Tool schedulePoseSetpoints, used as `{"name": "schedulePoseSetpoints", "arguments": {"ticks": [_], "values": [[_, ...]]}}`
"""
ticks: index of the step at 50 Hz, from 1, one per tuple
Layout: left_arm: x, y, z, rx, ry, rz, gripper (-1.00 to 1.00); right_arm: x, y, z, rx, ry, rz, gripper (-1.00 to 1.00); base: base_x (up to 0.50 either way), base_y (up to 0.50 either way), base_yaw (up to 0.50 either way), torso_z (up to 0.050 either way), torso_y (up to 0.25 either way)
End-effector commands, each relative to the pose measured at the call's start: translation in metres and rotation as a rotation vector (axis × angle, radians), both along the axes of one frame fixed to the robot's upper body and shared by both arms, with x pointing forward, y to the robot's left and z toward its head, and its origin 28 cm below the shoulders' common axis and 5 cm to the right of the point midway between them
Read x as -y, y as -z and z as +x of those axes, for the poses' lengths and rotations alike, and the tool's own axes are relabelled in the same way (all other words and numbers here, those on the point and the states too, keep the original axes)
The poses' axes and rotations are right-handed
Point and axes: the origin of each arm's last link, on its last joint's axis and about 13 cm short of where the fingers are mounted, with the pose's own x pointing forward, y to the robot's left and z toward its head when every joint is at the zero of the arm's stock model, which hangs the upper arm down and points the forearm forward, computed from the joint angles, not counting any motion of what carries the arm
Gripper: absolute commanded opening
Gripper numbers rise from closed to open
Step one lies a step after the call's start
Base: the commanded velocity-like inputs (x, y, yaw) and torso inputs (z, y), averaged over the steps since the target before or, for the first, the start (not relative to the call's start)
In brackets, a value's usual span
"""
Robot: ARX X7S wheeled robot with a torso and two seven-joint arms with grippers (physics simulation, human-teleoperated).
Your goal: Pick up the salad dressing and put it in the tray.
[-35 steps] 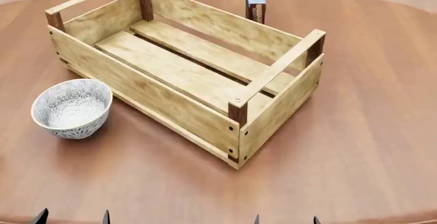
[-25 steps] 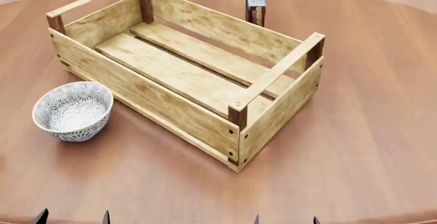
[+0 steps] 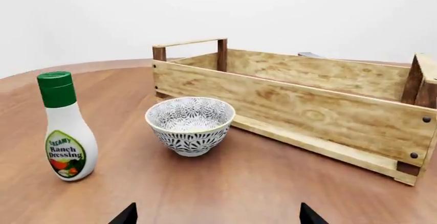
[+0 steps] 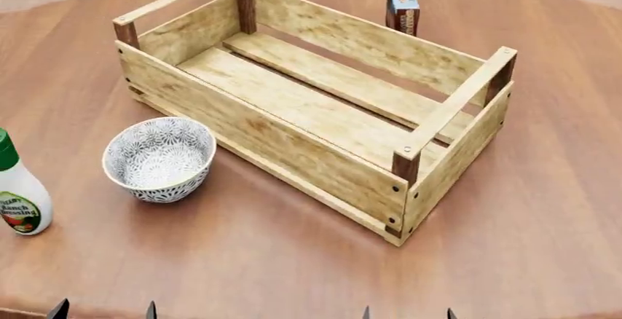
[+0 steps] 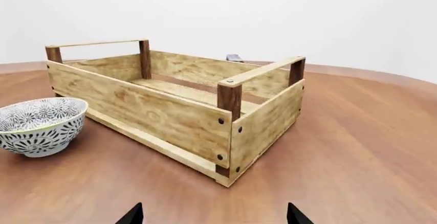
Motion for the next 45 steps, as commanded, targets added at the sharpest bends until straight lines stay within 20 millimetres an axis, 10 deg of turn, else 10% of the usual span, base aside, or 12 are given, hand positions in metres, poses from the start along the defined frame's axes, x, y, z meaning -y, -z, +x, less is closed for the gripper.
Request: {"name": "schedulePoseSetpoints", "arguments": {"ticks": [1, 33, 34, 35, 38, 45], "values": [[0.000, 0.000, 0.000, -0.003, -0.002, 0.000, 1.00, -0.001, 0.000, 0.000, 0.004, -0.002, -0.002, 1.00, 0.00, 0.50, 0.00, 0.000, 0.000], [-0.003, -0.005, 0.009, -0.052, -0.029, 0.005, 1.00, -0.003, -0.004, 0.004, 0.014, 0.017, -0.081, 1.00, 0.00, 0.39, 0.00, 0.000, 0.000], [-0.004, -0.010, 0.011, -0.046, -0.032, 0.007, 1.00, -0.002, -0.007, 0.005, 0.019, 0.031, -0.070, 1.00, 0.17, 0.00, 0.00, 0.000, 0.000], [-0.041, -0.065, 0.037, 0.073, -0.189, -0.065, 1.00, 0.035, -0.060, 0.032, 0.136, 0.226, 0.011, 1.00, 0.50, 0.00, 0.00, 0.000, 0.000], [-0.023, -0.120, 0.012, 0.125, -0.070, -0.071, 1.00, 0.027, -0.120, 0.011, 0.270, 0.196, 0.008, 1.00, 0.50, 0.00, 0.00, 0.000, 0.000], [-0.024, -0.120, 0.012, 0.130, -0.079, -0.070, 1.00, 0.028, -0.120, 0.012, 0.274, 0.206, 0.014, 1.00, 0.50, 0.00, 0.00, 0.000, 0.000]]}}
